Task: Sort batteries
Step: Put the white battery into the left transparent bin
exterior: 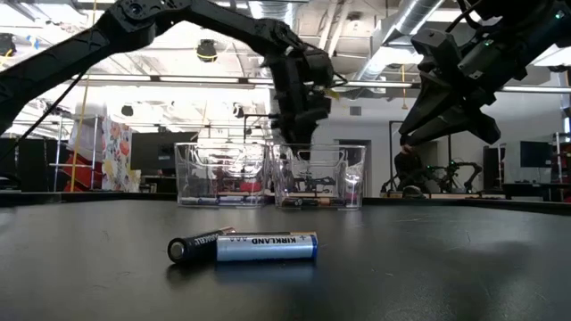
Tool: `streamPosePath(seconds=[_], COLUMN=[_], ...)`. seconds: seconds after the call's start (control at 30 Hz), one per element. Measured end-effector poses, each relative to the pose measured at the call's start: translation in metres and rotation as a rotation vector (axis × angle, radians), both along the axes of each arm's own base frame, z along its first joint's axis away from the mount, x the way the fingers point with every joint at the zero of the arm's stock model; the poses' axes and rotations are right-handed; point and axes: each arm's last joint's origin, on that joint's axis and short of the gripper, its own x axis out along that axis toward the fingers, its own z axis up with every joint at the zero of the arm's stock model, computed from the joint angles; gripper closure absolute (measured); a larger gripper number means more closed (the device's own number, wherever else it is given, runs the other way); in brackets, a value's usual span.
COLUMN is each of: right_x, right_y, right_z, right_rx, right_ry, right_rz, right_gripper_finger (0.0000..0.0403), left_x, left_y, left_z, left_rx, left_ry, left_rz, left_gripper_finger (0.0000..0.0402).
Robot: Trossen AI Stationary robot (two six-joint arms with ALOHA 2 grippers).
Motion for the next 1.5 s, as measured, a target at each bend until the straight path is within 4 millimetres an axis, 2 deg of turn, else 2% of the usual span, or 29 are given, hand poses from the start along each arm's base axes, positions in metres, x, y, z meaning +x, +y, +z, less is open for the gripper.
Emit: streamPosePath(seconds=[0.17,0.27,0.4,0.53,0.63,0.77,0.93,1.07,1.17,1.37,1.5], right_x=[-0.001,-0.002,-0.004,-0.007,-0.009,-0.011,-0.012,-0.012,-0.012,-0.011,-0.009], right_y=[0.006,0.011,0.019,0.028,0.034,0.04,0.042,0.042,0.042,0.042,0.043], right_z=[0.0,0.0,0.0,0.0,-0.001,-0.001,-0.001,-0.001,-0.001,0.001,0.003], right_rx=[-0.005,-0.01,-0.018,-0.017,-0.018,-0.023,-0.027,-0.027,-0.023,0.008,0.033], right_ry=[0.004,0.006,0.01,0.013,0.017,0.019,0.022,0.021,0.016,-0.008,-0.046], right_rz=[0.036,0.065,0.111,0.153,0.184,0.217,0.231,0.23,0.228,0.207,0.194], right_gripper_finger=[0.0281,0.0281,0.0281,0.0281,0.0281,0.0281,0.0281,0.0281,0.0281,0.0281,0.0281], left_x=[-0.017,-0.027,-0.042,-0.065,-0.089,-0.131,-0.184,-0.215,-0.226,-0.229,-0.226], left_y=[-0.022,-0.042,-0.082,-0.132,-0.173,-0.226,-0.272,-0.293,-0.301,-0.309,-0.31], left_z=[0.035,0.054,0.069,0.074,0.073,0.076,0.071,0.06,0.049,0.022,0.004], left_rx=[-0.036,-0.047,-0.005,0.0,-0.033,-0.106,-0.242,-0.319,-0.359,-0.358,-0.319], left_ry=[-0.003,-0.009,-0.015,-0.061,-0.115,-0.194,-0.259,-0.269,-0.275,-0.254,-0.201], left_rz=[0.065,0.081,0.104,0.092,0.076,0.075,0.147,0.176,0.202,0.184,0.167], left_gripper_finger=[0.0278,0.0283,0.0289,0.0294,0.0296,0.0295,0.0295,0.0295,0.0295,0.0293,0.0276])
